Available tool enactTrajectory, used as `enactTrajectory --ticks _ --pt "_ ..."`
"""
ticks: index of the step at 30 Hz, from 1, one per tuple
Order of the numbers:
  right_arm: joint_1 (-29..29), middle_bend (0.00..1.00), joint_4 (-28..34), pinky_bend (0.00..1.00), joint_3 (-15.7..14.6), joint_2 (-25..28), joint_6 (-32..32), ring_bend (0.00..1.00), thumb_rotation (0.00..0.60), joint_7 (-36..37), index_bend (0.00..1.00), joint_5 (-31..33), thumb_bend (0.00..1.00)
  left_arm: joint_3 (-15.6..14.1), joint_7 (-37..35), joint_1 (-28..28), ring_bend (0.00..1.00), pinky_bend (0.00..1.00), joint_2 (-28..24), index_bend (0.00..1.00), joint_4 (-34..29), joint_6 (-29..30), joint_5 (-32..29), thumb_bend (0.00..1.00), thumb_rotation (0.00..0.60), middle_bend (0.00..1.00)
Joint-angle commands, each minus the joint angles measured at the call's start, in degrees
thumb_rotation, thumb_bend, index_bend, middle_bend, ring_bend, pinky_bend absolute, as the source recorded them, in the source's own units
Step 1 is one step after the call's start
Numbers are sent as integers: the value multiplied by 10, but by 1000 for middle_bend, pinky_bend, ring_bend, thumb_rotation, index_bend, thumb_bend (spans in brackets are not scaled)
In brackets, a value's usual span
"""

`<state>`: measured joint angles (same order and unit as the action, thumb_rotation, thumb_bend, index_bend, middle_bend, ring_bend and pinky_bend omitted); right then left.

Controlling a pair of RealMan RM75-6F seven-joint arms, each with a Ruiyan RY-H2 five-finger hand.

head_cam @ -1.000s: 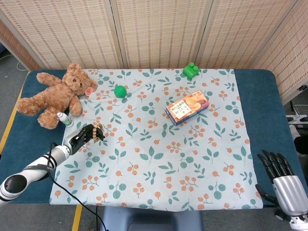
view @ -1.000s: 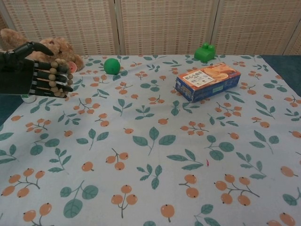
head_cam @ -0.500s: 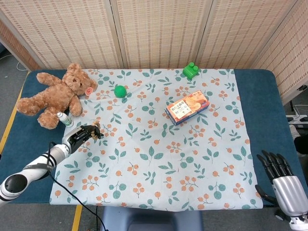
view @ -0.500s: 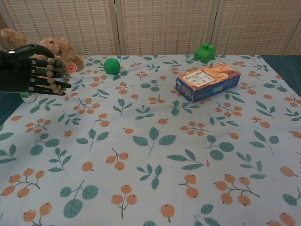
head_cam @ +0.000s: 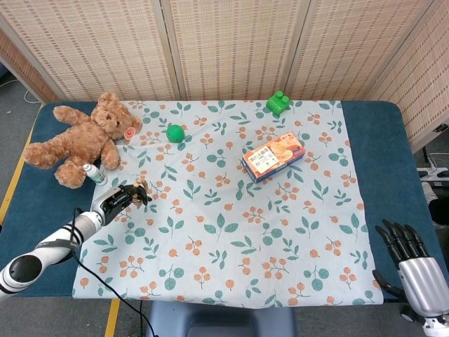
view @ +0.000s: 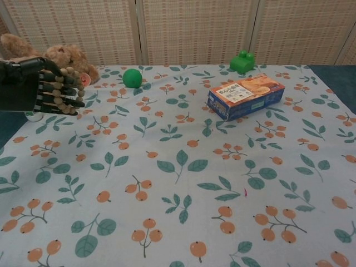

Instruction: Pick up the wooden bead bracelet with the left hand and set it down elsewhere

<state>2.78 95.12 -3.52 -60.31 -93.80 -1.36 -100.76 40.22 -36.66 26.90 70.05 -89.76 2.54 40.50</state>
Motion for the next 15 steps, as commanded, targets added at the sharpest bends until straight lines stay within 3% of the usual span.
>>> enactTrajectory --ticks 1,4,6,8,15 --pt "1 0 0 0 0 0 -2 0 600 1 0 0 204 -1 1 0 302 74 -1 566 -2 2 4 799 375 589" --pt "2 0 -1 0 0 1 -5 0 600 1 0 -2 203 -4 7 0 302 74 -2 567 -3 0 13 916 430 589" --pt "3 0 -1 0 0 0 -5 0 600 1 0 -2 204 -5 13 1 302 74 -4 566 -2 -5 20 991 526 585" --pt "3 0 -1 0 0 0 -6 0 600 1 0 -2 204 -8 24 3 301 73 -5 559 0 -13 34 1000 598 573" --pt "4 0 -1 0 1 1 -7 0 600 2 0 -1 203 14 53 -6 255 53 -1 501 12 -80 49 1000 600 502"
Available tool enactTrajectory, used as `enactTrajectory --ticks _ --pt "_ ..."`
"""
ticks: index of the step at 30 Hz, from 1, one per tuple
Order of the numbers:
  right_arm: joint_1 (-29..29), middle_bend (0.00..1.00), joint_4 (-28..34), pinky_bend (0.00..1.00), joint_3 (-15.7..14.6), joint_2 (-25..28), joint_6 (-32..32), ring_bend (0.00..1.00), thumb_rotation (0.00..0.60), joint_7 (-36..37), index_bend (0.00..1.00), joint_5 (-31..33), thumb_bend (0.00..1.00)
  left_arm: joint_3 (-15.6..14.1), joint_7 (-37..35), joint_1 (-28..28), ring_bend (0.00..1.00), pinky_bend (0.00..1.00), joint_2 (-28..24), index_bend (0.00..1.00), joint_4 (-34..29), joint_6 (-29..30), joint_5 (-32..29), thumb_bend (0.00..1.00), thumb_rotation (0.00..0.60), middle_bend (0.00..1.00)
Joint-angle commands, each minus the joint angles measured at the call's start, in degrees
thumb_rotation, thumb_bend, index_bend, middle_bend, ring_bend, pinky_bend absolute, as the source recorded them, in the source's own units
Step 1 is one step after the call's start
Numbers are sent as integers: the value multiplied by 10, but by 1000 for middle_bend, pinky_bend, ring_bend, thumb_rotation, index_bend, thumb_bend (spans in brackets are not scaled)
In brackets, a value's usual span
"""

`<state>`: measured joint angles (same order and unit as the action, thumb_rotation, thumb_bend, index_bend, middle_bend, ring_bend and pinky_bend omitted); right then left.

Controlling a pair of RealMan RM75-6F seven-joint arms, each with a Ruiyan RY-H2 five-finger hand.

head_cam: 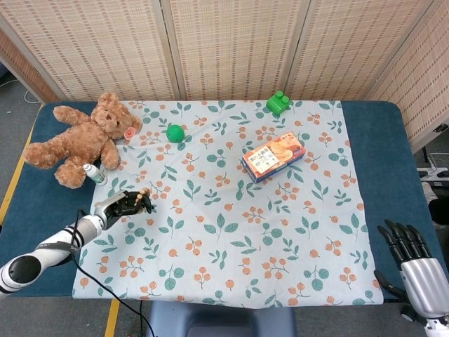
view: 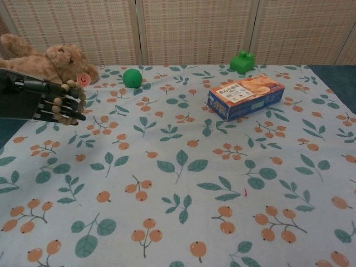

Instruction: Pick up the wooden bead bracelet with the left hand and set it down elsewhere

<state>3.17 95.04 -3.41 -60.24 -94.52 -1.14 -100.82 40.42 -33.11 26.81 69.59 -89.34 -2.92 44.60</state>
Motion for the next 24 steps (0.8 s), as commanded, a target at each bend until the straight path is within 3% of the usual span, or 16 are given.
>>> enactTrajectory --ticks 1,7,15,18,24 --pt "0 0 -1 0 0 0 0 0 600 0 0 0 204 16 24 -8 245 50 6 489 10 -32 10 1000 600 492" --pt "1 0 -1 0 0 2 -1 0 600 4 0 1 204 49 80 -26 180 52 29 269 21 -69 17 1000 600 356" --pt "1 0 -1 0 2 2 -1 0 600 6 0 2 203 57 132 -51 174 54 57 166 23 -59 24 993 600 340" --pt "0 0 -2 0 1 2 0 0 600 5 0 1 204 51 153 -55 174 54 60 150 20 -50 38 962 600 337" --pt "-2 0 0 0 0 1 6 0 600 2 0 0 204 5 216 -70 176 54 84 145 -4 26 102 918 600 336"
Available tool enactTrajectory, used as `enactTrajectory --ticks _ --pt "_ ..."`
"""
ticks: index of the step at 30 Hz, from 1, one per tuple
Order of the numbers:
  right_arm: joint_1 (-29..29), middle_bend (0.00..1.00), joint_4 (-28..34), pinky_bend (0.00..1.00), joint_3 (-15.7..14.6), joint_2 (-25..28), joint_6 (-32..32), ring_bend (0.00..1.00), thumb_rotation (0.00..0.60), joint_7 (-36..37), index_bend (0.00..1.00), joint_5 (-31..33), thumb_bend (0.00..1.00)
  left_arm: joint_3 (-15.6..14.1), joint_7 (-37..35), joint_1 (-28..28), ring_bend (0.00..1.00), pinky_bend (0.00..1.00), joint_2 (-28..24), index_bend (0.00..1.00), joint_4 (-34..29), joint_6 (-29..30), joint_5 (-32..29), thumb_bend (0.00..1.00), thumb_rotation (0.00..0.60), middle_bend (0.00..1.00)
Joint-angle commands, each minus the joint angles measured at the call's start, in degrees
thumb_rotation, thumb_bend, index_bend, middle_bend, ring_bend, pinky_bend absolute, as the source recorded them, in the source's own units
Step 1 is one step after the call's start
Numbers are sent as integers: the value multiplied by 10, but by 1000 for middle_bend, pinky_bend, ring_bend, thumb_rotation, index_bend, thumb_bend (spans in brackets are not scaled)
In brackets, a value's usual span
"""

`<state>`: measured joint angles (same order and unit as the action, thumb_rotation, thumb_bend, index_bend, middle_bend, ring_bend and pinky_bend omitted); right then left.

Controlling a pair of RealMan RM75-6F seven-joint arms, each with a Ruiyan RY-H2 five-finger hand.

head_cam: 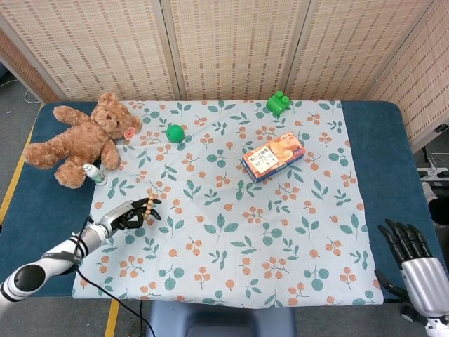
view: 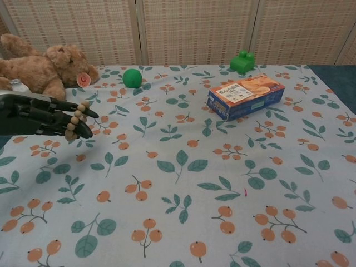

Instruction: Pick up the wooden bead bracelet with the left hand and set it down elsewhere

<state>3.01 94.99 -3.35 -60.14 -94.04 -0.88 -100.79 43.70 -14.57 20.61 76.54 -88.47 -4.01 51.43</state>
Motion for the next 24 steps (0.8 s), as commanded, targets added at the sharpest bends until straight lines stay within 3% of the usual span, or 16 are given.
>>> enactTrajectory --ticks 1,7,16,20,24 --pt "-1 0 1 0 -1 0 2 0 600 -1 0 -2 204 -39 42 -9 176 54 19 145 -15 53 49 913 600 335" --pt "0 0 0 0 -2 1 0 0 600 1 0 -2 204 -105 88 -4 168 54 36 141 -16 118 127 846 600 297" --pt "1 0 0 0 -2 3 -2 0 600 5 0 -2 204 -185 133 11 20 54 36 87 -28 230 252 566 600 73" --pt "1 0 0 0 -2 3 -2 0 600 4 0 -3 203 -214 138 15 0 54 31 85 -34 285 286 530 600 33" --pt "1 0 1 0 -3 4 -1 0 600 4 0 -3 204 -236 139 16 27 49 31 94 -38 354 318 528 600 56"
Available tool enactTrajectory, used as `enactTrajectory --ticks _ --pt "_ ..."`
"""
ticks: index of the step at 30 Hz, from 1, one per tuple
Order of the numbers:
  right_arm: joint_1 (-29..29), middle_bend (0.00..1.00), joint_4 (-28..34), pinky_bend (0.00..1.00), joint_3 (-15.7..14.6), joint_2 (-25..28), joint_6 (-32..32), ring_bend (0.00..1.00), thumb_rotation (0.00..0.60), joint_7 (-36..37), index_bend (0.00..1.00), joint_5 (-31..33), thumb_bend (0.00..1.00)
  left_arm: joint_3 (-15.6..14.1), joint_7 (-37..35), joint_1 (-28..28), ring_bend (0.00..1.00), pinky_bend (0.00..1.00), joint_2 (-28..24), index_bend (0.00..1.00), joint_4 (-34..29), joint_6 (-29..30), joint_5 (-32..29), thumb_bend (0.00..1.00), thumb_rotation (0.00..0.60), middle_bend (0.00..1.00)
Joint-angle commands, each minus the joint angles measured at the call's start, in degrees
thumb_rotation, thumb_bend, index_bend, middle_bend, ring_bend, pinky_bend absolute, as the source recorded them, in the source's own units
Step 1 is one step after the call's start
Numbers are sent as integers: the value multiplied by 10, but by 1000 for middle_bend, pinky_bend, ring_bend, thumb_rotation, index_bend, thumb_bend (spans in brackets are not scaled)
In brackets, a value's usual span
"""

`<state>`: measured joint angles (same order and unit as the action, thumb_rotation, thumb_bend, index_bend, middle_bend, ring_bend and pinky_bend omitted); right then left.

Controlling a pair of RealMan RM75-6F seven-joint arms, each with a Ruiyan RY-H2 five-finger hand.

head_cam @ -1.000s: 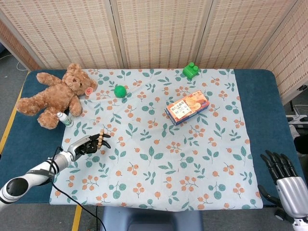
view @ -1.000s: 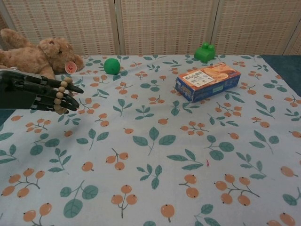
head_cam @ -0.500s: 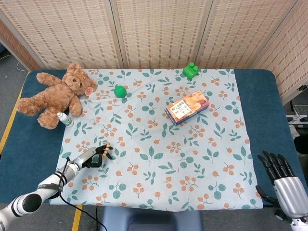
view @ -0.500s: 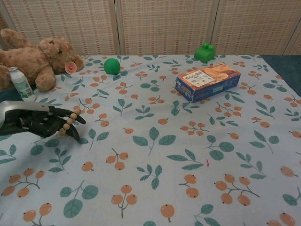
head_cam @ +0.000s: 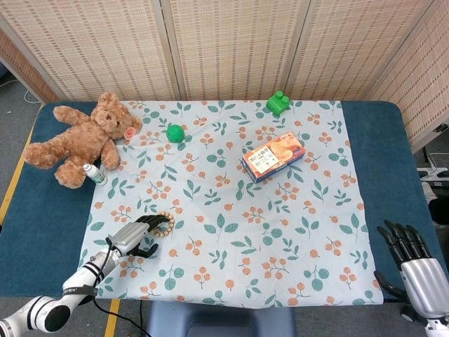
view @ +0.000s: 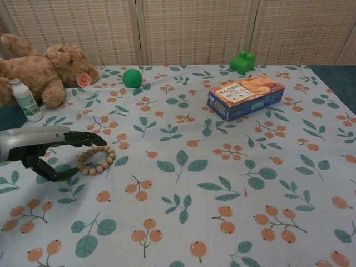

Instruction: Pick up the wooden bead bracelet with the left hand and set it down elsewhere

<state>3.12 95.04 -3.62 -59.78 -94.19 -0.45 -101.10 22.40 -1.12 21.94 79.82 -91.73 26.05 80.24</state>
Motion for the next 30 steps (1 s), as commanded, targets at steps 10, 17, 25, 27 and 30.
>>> enactTrajectory --ticks 10,17,25,27,30 --pt "3 0 -1 0 2 -4 -8 0 600 -6 0 -3 203 -119 23 -66 76 197 -51 10 -22 365 238 539 600 43" --pt "-2 0 -1 0 12 -17 9 0 600 -30 0 19 203 -215 42 -197 20 236 -39 0 86 650 342 519 600 0" --pt "-4 0 7 0 12 -29 24 0 600 -69 0 26 204 -236 26 -232 1 156 -29 0 154 711 309 513 600 0" --pt "-5 0 8 0 12 -31 28 0 600 -74 0 28 204 -233 39 -232 0 155 -33 0 153 716 306 512 600 0" --pt "-7 0 8 0 14 -34 35 0 600 -85 0 36 204 -235 58 -232 1 106 -37 0 152 721 304 512 600 0"
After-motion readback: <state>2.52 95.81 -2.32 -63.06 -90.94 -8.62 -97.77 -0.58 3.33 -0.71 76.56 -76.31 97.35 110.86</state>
